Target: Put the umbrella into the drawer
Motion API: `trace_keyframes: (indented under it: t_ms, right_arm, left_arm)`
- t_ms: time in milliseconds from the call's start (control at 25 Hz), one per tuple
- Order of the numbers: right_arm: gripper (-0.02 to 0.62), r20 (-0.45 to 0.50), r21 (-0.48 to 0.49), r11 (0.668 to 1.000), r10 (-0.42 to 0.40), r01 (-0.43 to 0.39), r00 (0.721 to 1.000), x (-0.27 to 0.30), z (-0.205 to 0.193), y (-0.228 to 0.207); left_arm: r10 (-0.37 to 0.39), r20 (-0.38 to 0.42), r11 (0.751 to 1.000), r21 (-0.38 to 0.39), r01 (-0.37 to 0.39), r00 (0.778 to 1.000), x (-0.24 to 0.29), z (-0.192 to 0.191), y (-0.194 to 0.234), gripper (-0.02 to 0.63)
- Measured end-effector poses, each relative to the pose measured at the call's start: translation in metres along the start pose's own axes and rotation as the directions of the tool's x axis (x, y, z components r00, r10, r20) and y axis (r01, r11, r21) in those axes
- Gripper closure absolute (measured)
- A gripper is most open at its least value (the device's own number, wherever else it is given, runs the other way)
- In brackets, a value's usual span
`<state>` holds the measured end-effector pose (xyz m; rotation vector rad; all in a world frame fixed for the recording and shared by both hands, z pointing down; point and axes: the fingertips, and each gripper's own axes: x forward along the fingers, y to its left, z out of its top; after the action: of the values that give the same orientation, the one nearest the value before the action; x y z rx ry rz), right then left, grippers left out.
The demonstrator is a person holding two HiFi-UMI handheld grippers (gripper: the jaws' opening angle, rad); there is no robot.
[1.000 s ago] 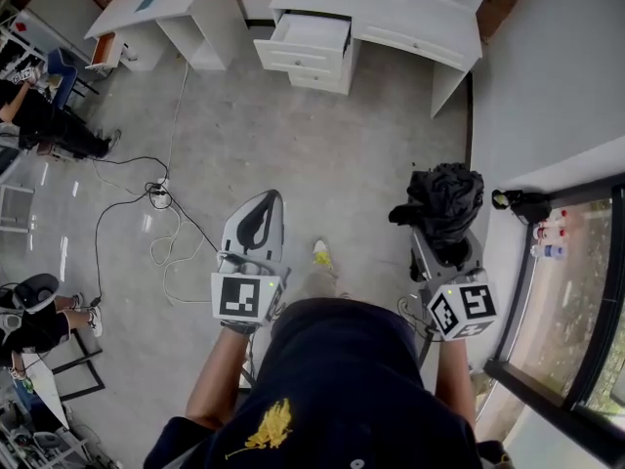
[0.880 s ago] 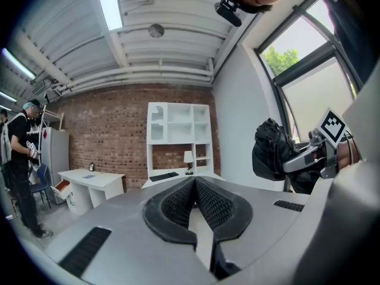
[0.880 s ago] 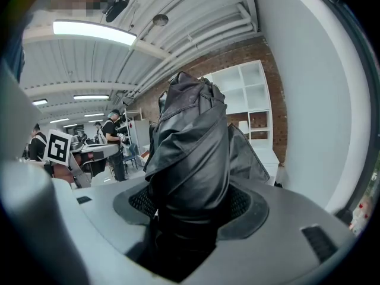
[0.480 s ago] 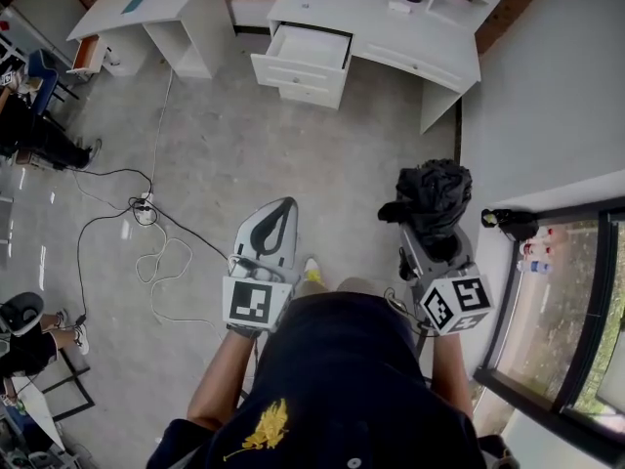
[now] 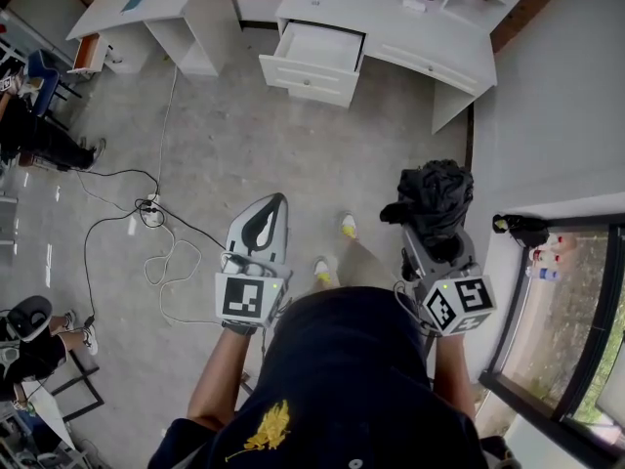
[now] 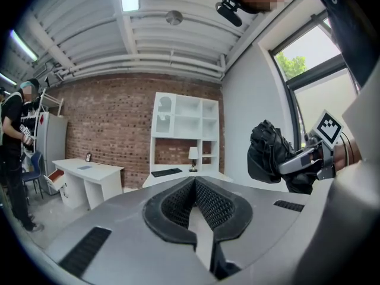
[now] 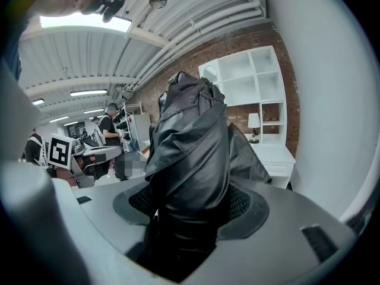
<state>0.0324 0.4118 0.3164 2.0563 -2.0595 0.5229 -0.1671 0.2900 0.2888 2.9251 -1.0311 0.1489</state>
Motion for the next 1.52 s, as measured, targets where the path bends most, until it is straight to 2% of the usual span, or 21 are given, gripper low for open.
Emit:
trace_keyframes:
  t_ms: [480,800,1080,1240,1400,1520]
  right_arm:
    - [0.33,0.018,0.007,0.998,0.059,-0.059,0.998,0.111,0.042,-0.058]
    - [0.33,-0.001,0.003,0.988,0.152,-0.152,0.988,0.227,0.104,-0.117]
    - [0.33,0.009,0.021,0.986,0.164,-0.164,0.986,0.3,0.138,-0.171]
    - [0.33,-0.008,0.035,0.986,0.164,-0.164,0.986,0.329,0.145,-0.194]
    - [0.33,-0.036,0.049,0.982,0.184,-0.182,0.982,0.355,0.146,-0.209]
    - [0.33,-0.056,0.052,0.979,0.202,-0.199,0.978,0.376,0.146,-0.212]
  left_arm:
    - [0.071,-0.038,0.997,0.045,-0.07,0.997,0.1,0.002,0.055,0.589]
    - [0.149,-0.084,0.987,0.07,-0.143,0.985,0.216,0.035,0.109,0.589]
    - [0.165,-0.085,0.983,0.097,-0.157,0.983,0.309,0.056,0.136,0.589]
    - [0.173,-0.113,0.978,0.135,-0.157,0.978,0.338,0.05,0.151,0.589]
    - [0.218,-0.13,0.973,0.1,-0.206,0.967,0.354,0.048,0.163,0.589]
    - [0.244,-0.158,0.968,0.106,-0.229,0.957,0.358,0.041,0.177,0.589]
